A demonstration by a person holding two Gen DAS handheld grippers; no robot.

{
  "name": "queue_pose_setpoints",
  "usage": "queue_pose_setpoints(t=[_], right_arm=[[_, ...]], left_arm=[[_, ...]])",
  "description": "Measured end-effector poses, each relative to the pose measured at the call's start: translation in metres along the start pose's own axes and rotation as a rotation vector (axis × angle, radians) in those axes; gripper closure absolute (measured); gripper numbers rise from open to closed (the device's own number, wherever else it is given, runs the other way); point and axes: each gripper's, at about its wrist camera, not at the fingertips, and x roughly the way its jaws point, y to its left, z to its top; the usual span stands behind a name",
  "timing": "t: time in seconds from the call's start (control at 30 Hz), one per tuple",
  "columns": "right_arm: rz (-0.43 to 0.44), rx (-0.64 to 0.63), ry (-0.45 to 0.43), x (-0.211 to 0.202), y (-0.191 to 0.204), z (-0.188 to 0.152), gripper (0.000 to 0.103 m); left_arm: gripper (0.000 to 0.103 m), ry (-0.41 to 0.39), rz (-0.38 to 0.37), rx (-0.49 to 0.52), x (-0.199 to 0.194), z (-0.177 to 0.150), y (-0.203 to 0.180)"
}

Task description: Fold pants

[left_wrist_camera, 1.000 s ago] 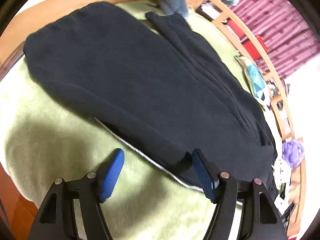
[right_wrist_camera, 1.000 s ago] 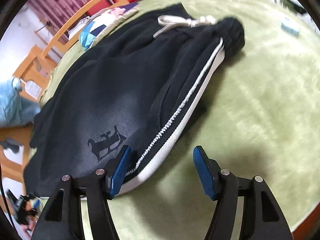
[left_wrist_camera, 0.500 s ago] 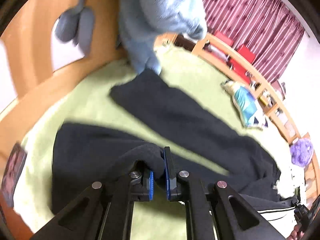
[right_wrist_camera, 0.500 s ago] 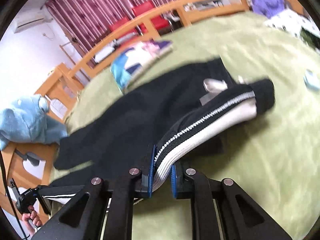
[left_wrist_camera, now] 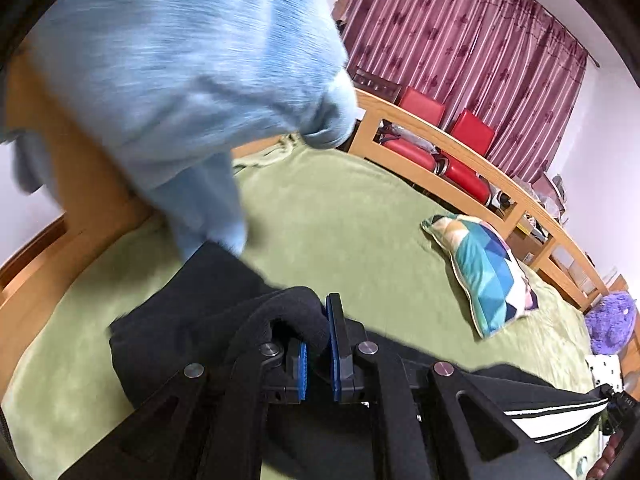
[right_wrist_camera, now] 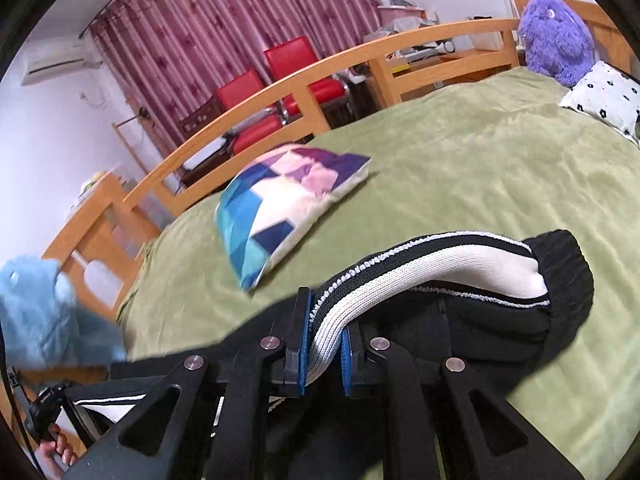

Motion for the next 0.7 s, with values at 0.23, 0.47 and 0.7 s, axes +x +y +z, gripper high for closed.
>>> queue_pose_setpoints(t=[0.23, 0.47, 0.7], right_arm=[[-0.029, -0.003, 0.105, 0.08, -0.01, -0.009, 0.067], [-0.059, -0.109, 0.209, 0.075, -0.025, -0.068, 0.055], [-0.052, -0.169, 0.238, 0.03, -0.051, -0.134, 0.043]], left_arm=[[0.081, 0.123, 0.02, 0.022, 0.076, -0.018, -0.024], [0.045, 0.19, -0.001, 0.064, 0.043, -0.074, -0.013], [0.041, 0.289, -0.033, -0.02, 0.003, -0.14, 0.03]])
